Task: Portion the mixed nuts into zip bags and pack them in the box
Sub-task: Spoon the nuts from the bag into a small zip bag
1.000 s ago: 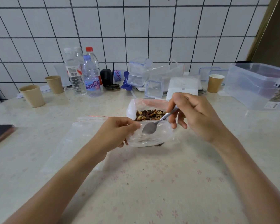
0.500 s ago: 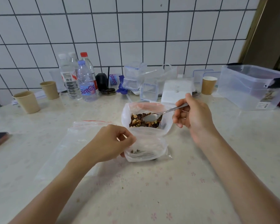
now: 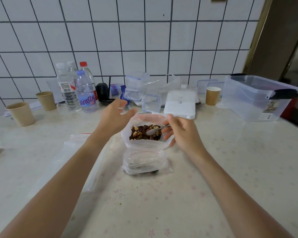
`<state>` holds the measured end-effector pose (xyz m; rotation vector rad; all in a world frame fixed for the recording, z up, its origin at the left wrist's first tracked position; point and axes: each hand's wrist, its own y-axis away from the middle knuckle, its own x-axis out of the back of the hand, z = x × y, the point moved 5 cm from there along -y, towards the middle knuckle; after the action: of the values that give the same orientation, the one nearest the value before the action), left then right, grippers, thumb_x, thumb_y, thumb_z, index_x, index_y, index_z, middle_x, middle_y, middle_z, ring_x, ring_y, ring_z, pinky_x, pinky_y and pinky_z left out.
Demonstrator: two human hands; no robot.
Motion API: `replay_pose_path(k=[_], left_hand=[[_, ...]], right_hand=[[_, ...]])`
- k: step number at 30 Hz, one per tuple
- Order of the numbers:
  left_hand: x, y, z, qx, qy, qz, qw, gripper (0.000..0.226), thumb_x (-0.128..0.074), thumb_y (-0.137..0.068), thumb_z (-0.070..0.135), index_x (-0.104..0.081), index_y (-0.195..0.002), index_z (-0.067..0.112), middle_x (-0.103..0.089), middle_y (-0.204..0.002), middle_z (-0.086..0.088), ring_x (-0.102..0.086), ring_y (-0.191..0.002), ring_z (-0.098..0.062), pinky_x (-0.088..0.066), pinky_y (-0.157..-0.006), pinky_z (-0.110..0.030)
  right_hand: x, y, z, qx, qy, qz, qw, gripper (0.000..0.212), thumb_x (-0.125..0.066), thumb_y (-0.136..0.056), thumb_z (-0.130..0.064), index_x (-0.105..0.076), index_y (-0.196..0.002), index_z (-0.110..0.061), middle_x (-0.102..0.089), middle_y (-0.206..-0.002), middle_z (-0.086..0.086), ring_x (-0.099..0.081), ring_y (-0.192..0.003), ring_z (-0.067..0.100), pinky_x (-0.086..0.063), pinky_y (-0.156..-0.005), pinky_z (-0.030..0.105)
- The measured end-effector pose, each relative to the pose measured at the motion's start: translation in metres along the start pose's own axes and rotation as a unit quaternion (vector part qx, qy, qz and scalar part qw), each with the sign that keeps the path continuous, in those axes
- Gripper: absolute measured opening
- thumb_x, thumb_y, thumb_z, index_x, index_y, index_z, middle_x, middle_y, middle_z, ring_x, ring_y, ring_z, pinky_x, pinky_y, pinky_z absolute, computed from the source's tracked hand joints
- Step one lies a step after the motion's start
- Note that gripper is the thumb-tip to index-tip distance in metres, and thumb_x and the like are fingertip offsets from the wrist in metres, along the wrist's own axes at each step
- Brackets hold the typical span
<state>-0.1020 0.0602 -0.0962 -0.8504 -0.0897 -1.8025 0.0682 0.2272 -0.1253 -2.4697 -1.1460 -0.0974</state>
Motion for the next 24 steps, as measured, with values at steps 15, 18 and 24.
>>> replay_pose_path(k=[15,18,24], left_hand=[[-0.03,0.01,-0.02,-0.045,0.07,-0.006,0.997,0.024,-0.053,-0.106,0.033,-0.073,-0.109,0.02,-0.075,-0.101,0.003,-0.068,-0.097,-0.014,-0.053,-0.087,-0.034],[-0.028,0.013,-0.016,-0.065,0.084,0.008,0.994,0.024,-0.052,-0.107,0.033,-0.073,-0.11,0.02,-0.075,-0.097,0.006,-0.069,-0.096,-0.013,-0.053,-0.087,-0.033],[-0.03,0.017,-0.009,-0.079,0.148,0.011,0.986,0.024,-0.053,-0.107,0.032,-0.073,-0.111,0.019,-0.077,-0.096,0.007,-0.071,-0.092,-0.008,-0.054,-0.085,-0.028]], right_hand=[[-0.03,0.003,0.018,-0.015,0.008,-0.087,0.996,0.028,-0.052,-0.107,-0.034,-0.073,-0.111,-0.016,-0.08,-0.09,-0.004,-0.075,-0.089,0.005,-0.055,-0.068,0.02],[-0.029,0.002,0.021,-0.059,-0.044,-0.076,0.994,0.029,-0.052,-0.108,-0.03,-0.073,-0.109,-0.011,-0.081,-0.092,0.002,-0.077,-0.088,0.012,-0.056,-0.063,0.021],[-0.028,0.008,0.027,-0.164,-0.133,-0.081,0.974,0.03,-0.052,-0.108,-0.031,-0.072,-0.113,-0.01,-0.081,-0.097,0.005,-0.078,-0.093,0.019,-0.052,-0.048,0.021]])
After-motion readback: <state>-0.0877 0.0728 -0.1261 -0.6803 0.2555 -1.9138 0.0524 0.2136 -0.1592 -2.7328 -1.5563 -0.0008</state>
